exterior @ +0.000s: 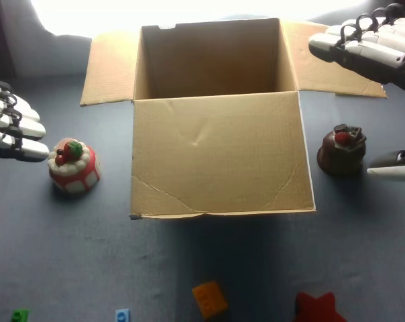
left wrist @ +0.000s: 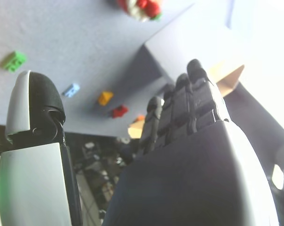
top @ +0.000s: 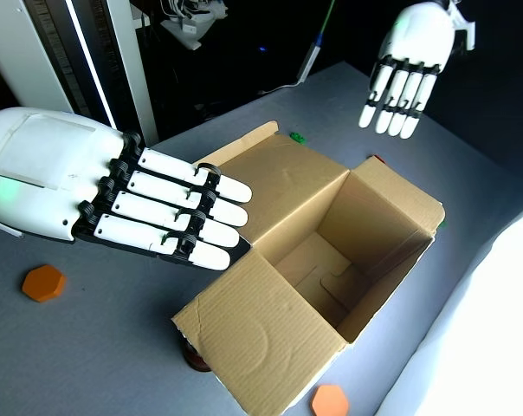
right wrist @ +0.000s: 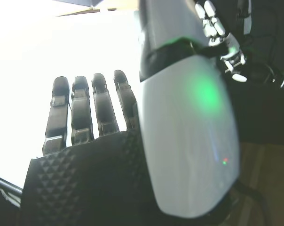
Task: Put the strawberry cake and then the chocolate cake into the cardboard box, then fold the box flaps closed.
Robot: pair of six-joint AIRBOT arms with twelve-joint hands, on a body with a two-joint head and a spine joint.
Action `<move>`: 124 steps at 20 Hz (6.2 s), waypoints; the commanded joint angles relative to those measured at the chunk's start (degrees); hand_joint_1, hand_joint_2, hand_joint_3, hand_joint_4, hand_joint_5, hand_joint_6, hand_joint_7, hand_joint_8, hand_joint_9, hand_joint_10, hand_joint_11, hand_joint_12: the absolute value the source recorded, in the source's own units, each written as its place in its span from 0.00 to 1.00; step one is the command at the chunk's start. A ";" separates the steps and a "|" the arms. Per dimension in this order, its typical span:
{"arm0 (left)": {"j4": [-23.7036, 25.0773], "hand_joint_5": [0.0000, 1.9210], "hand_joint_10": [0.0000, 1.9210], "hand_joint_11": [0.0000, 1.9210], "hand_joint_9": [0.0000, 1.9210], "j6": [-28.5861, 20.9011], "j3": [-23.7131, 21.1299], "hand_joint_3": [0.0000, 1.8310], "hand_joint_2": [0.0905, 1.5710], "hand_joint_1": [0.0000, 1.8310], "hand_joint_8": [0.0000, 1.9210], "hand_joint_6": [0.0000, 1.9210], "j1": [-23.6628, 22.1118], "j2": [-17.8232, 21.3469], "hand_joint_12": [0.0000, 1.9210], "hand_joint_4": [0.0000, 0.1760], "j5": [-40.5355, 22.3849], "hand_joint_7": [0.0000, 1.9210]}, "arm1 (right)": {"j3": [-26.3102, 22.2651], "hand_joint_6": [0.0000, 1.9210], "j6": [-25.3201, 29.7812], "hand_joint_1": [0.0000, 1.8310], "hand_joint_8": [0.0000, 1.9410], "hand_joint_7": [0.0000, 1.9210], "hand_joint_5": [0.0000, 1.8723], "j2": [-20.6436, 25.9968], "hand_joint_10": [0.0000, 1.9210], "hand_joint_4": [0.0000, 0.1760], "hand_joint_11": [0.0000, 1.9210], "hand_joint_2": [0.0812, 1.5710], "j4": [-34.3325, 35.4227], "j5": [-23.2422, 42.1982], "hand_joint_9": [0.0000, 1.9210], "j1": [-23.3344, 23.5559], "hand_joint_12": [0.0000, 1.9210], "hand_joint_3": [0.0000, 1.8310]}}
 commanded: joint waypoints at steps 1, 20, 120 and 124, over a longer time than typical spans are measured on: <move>-5.61 0.00 0.00 0.00 0.01 1.20 -0.01 0.00 0.60 0.63 0.00 0.00 0.19 0.24 0.13 0.25 1.77 0.00 | -0.10 0.00 0.25 0.59 0.00 0.00 0.00 0.54 0.00 0.15 0.00 0.61 -0.04 7.89 0.00 0.39 0.01 0.00; -27.73 0.00 0.00 0.00 0.00 10.99 6.96 0.00 0.61 0.61 0.00 0.00 19.56 -12.75 0.13 0.28 7.10 0.00 | -0.24 0.00 0.41 0.61 0.00 0.00 0.04 0.55 0.00 0.24 0.00 0.63 -0.05 7.87 0.01 0.42 0.02 0.00; 0.21 0.33 1.00 0.21 0.20 -2.02 14.67 0.00 0.84 0.60 0.91 0.76 -16.82 -17.48 1.00 0.00 2.82 0.30 | 6.58 0.00 -7.03 0.62 0.00 0.03 0.03 4.25 0.00 0.09 0.00 0.63 19.18 5.76 0.03 -5.54 0.16 0.00; 1.43 0.34 1.00 0.20 0.20 -2.02 13.59 0.00 0.84 0.61 0.91 0.74 -19.01 -19.75 1.00 0.00 2.84 0.30 | 7.88 0.01 -7.15 0.62 0.00 0.03 0.03 4.43 0.00 0.10 0.00 0.63 19.82 1.67 0.04 -6.13 0.16 0.00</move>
